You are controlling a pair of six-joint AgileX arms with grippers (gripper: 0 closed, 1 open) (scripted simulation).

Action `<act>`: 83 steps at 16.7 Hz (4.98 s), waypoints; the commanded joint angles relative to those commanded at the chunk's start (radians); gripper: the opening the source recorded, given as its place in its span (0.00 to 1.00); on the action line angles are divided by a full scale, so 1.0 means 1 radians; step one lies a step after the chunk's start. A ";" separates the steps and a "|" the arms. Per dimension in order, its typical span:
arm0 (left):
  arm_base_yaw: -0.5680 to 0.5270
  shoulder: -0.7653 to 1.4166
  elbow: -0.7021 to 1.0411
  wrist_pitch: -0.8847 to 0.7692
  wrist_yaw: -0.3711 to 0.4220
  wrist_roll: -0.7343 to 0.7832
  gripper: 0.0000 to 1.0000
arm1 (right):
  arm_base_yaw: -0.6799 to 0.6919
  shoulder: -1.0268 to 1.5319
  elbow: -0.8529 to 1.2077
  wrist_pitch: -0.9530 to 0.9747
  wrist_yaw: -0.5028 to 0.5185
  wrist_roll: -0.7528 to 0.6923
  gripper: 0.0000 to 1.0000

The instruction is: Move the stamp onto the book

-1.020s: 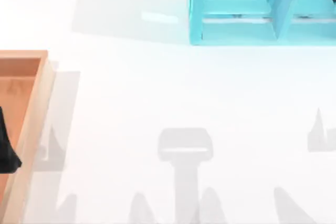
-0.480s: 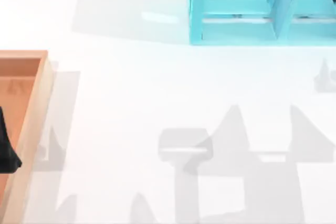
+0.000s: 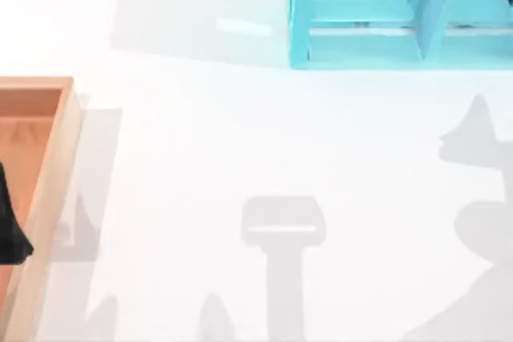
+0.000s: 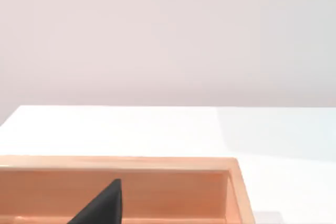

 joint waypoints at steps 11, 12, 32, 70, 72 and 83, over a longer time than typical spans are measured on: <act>0.000 0.000 0.000 0.000 0.000 0.000 1.00 | -0.035 0.183 0.091 0.117 -0.031 0.005 1.00; 0.000 0.000 0.000 0.000 0.000 0.000 1.00 | -0.033 0.191 0.104 0.112 -0.029 0.005 1.00; 0.000 0.000 0.000 0.000 0.000 0.000 1.00 | 0.034 0.435 0.563 -0.098 0.044 0.011 0.70; 0.000 0.000 0.000 0.000 0.000 0.000 1.00 | -0.192 -0.617 0.063 -0.654 -0.192 -0.010 0.00; 0.000 0.000 0.000 0.000 0.000 0.000 1.00 | -0.195 -0.625 0.059 -0.659 -0.194 -0.010 0.00; 0.000 0.000 0.000 0.000 0.000 0.000 1.00 | 0.081 -0.576 0.130 -0.582 0.025 -0.201 0.00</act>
